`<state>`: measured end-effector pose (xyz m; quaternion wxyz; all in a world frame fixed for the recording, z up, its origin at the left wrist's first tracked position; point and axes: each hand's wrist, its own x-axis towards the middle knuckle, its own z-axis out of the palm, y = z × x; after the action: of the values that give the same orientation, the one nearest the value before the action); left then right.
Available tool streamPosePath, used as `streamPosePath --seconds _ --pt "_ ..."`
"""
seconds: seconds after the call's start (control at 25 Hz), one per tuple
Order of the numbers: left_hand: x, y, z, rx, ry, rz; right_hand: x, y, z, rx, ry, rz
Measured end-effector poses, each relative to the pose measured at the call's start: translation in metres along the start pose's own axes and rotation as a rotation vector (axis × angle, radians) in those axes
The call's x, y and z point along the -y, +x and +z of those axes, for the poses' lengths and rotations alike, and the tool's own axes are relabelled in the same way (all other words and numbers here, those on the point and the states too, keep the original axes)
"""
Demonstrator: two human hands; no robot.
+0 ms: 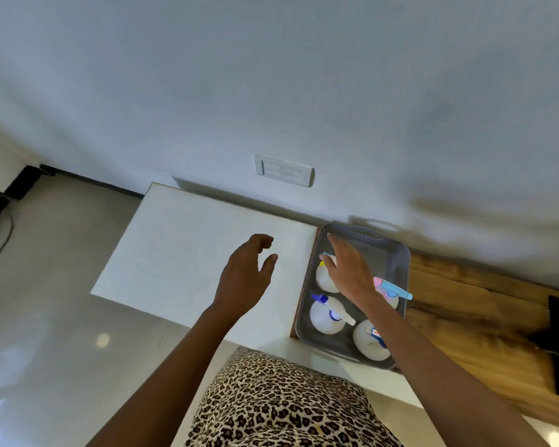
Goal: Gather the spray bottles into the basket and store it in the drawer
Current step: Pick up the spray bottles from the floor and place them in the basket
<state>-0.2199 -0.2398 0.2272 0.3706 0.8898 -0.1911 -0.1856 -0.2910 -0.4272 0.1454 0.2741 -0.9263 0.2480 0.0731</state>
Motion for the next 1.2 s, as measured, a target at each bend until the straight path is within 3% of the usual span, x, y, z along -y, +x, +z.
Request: streamPosePath --seconds 0.24,0.48,0.88,1.2 --pt "0.039 -0.060 -0.047 -0.200 -0.053 -0.087 0.076 -0.027 0.024 0.041 0.044 -0.177" --pt "0.109 -0.189 -0.106 -0.436 -0.056 -0.221 0.183 -0.097 0.080 0.116 0.031 -0.459" --pt "0.230 -0.453 -0.165 -0.889 -0.101 -0.625 0.351 -0.279 0.208 0.409 0.002 -0.916" --pt "0.287 -0.572 -0.183 -1.219 -0.206 -0.892 0.460 -0.385 0.295 0.669 -0.135 -1.258"
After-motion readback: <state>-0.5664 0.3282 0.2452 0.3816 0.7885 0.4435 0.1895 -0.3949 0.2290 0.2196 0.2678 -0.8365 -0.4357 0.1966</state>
